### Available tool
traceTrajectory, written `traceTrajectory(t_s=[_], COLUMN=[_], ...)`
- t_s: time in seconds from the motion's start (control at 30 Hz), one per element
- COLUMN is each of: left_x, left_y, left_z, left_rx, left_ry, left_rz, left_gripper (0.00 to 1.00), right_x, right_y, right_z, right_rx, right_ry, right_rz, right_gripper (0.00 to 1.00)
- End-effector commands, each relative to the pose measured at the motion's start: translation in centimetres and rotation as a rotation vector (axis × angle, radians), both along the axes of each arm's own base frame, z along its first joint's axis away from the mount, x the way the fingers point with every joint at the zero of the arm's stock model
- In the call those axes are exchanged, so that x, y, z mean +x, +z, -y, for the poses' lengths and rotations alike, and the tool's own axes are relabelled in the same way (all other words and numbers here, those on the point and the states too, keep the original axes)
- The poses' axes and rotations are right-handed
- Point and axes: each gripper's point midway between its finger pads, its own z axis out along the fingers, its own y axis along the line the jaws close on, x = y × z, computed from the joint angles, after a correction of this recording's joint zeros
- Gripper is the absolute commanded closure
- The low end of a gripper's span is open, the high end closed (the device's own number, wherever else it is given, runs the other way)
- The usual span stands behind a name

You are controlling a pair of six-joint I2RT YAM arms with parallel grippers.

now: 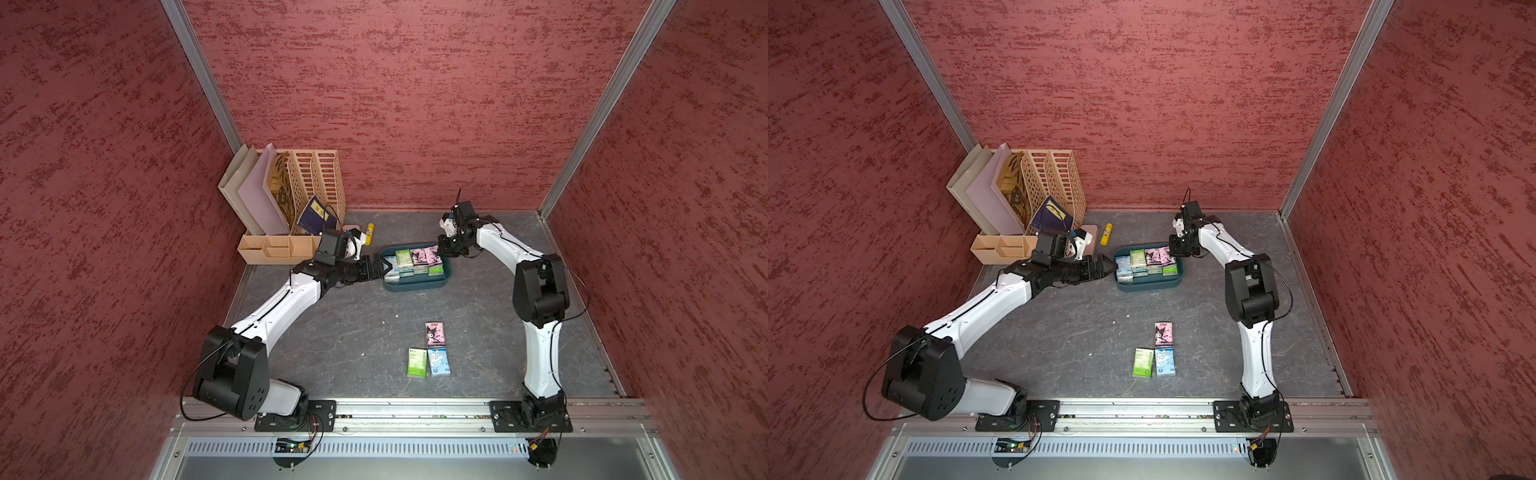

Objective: Put the pocket tissues into the storage box
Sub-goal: Place the pocket tissues in the storage box.

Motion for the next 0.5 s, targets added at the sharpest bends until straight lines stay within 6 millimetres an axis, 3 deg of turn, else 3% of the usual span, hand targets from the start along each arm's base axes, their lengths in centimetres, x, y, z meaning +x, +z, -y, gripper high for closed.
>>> traceTrajectory(t_s=[0.0, 0.1, 0.23, 0.47], left_x=[-0.4, -0.7, -2.3, -5.7], left_y=[0.2, -0.8, -2.6, -4.1], left_z=[0.0, -0.4, 0.2, 3.8], left_rx=[0.007, 0.034, 0.066, 0.111], left_ry=[-0.013, 0.009, 0.005, -0.11], left_rz=[0.018, -0.019, -0.086, -0.134], left_gripper=[0.0, 0.0, 0.0, 0.0], right_x=[1.1, 1.2, 1.5, 1.3], right_y=[0.8, 0.9, 2.9, 8.5], right_z=[-0.1, -0.1, -0.1, 0.5], right_rx=[0.019, 0.018, 0.024, 0.024], right_ry=[-0.015, -0.013, -0.017, -0.036], right_rz=[0.033, 0.038, 0.084, 0.204], right_gripper=[0.94, 0.81, 0.62, 0.53])
